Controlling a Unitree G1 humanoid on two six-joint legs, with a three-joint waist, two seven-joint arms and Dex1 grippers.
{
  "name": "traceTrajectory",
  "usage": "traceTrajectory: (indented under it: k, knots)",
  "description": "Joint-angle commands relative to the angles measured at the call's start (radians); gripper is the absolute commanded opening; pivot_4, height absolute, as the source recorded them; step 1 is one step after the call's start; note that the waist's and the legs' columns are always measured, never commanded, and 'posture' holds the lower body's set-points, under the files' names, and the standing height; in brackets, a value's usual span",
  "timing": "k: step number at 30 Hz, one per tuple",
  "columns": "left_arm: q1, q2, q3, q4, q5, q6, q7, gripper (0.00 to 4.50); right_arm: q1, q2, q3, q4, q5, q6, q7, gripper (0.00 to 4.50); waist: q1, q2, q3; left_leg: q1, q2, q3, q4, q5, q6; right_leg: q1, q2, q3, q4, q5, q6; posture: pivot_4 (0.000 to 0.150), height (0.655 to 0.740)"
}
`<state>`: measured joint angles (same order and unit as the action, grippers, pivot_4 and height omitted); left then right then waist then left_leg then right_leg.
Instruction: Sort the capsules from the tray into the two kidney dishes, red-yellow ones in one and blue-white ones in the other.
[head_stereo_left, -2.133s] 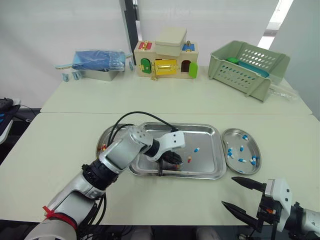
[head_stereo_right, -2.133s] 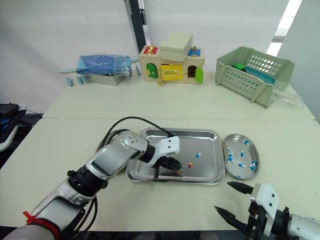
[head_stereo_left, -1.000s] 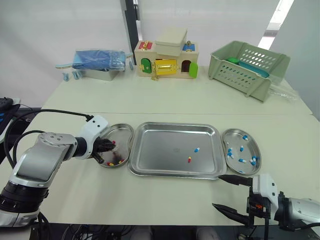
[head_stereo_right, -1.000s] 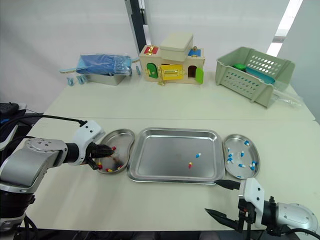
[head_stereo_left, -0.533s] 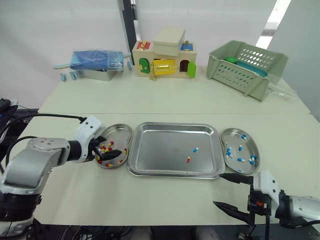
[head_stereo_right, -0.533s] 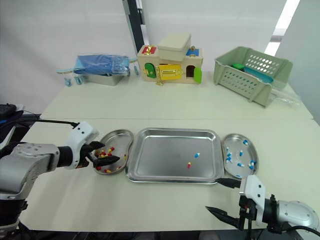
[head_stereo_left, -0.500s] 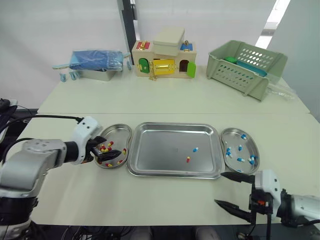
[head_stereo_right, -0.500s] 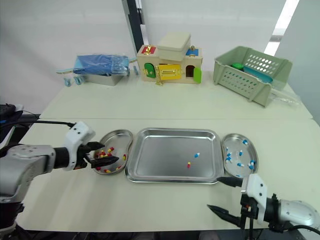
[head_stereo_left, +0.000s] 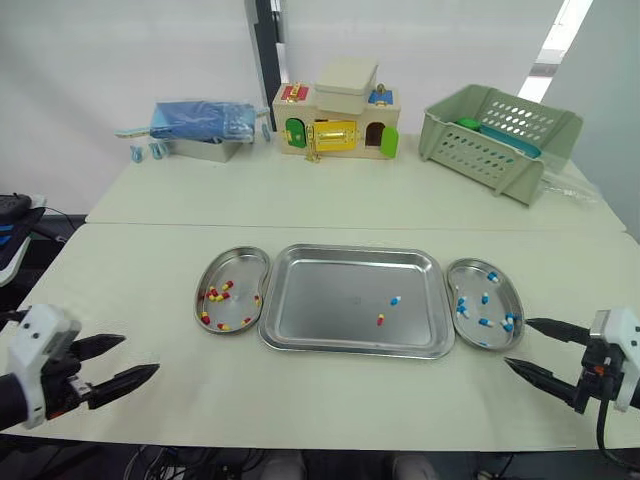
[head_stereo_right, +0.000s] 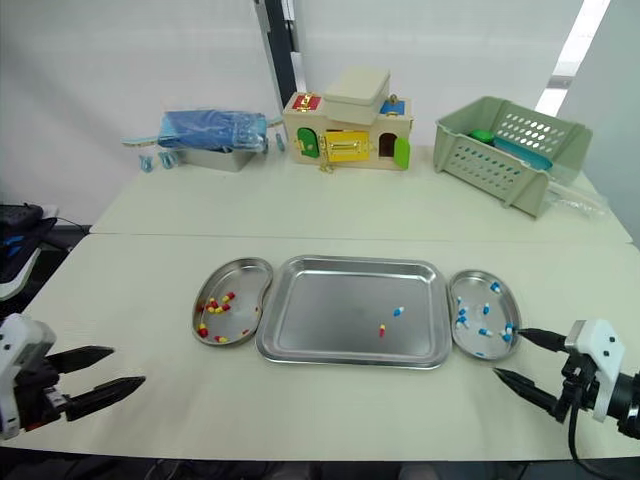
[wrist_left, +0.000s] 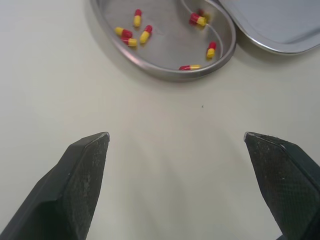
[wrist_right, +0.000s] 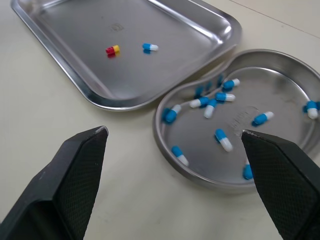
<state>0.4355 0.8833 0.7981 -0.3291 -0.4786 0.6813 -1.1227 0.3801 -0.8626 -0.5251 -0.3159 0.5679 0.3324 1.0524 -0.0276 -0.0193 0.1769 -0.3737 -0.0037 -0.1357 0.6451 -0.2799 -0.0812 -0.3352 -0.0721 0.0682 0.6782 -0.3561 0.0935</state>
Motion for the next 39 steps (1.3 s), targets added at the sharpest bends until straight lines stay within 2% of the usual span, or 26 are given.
traceTrajectory:
  k: [1,10,21,24,26,29,33,39]
  knots:
    - [0.046,-0.028,0.043,0.005,0.017,-0.053,0.015,4.47,-0.024,-0.028,-0.034,0.089,-0.025,-0.039,0.04,4.5,-0.003,0.0,0.0,0.0,0.0,0.0,0.0,0.0,0.0,0.0,0.0,0.0,0.0,0.0,0.0,0.15,0.74]
    - [0.087,-0.072,0.05,0.028,0.011,-0.105,0.059,4.47,-0.15,-0.092,-0.02,0.385,-0.098,-0.15,0.132,4.5,-0.008,0.0,0.0,0.0,0.0,0.001,-0.001,0.0,0.0,-0.001,0.0,0.001,0.0,0.0,0.0,0.15,0.74]
    - [0.035,-0.077,0.016,0.054,-0.007,-0.169,0.075,4.47,-0.178,-0.099,-0.012,0.483,-0.124,-0.213,0.195,4.5,-0.008,0.001,0.0,0.0,0.0,0.001,-0.001,0.0,0.0,-0.001,0.0,0.001,0.0,0.0,0.0,0.15,0.74]
    - [-0.004,-0.109,-0.005,0.004,-0.062,-0.188,0.067,4.47,-0.177,-0.106,-0.008,0.5,-0.117,-0.206,0.22,4.5,-0.007,0.001,0.0,0.0,0.0,0.001,-0.001,0.0,0.0,-0.001,0.0,0.001,0.0,0.0,0.0,0.15,0.74]
    - [-0.005,-0.157,-0.05,-0.062,-0.089,-0.222,0.057,4.47,-0.184,-0.117,0.001,0.518,-0.12,-0.208,0.245,4.5,-0.007,0.001,0.0,0.0,0.0,0.001,-0.001,0.0,0.0,-0.001,0.0,0.001,0.0,0.0,0.0,0.15,0.74]
    - [0.05,-0.231,-0.136,-0.098,-0.041,-0.397,-0.013,4.47,-0.2,-0.139,0.01,0.515,-0.104,-0.198,0.286,4.5,-0.012,0.001,0.0,0.0,0.0,0.002,-0.001,0.0,0.0,-0.001,0.0,0.001,-0.001,0.0,0.0,0.15,0.74]
    - [0.089,-0.31,-0.252,-0.152,-0.051,-0.511,-0.05,4.47,-0.235,-0.19,0.012,0.477,-0.068,-0.124,0.341,4.5,-0.014,0.002,0.001,0.0,0.001,0.002,-0.001,0.0,0.0,-0.001,0.0,0.002,-0.001,0.0,0.0,0.15,0.74]
    - [0.081,-0.421,-0.44,-0.161,-0.016,-0.714,-0.063,4.47,-0.308,-0.26,0.053,0.347,-0.011,0.009,0.39,4.5,-0.007,0.003,0.0,0.0,0.0,0.002,0.0,0.0,0.0,0.0,0.0,0.001,-0.001,0.0,0.0,0.15,0.74]
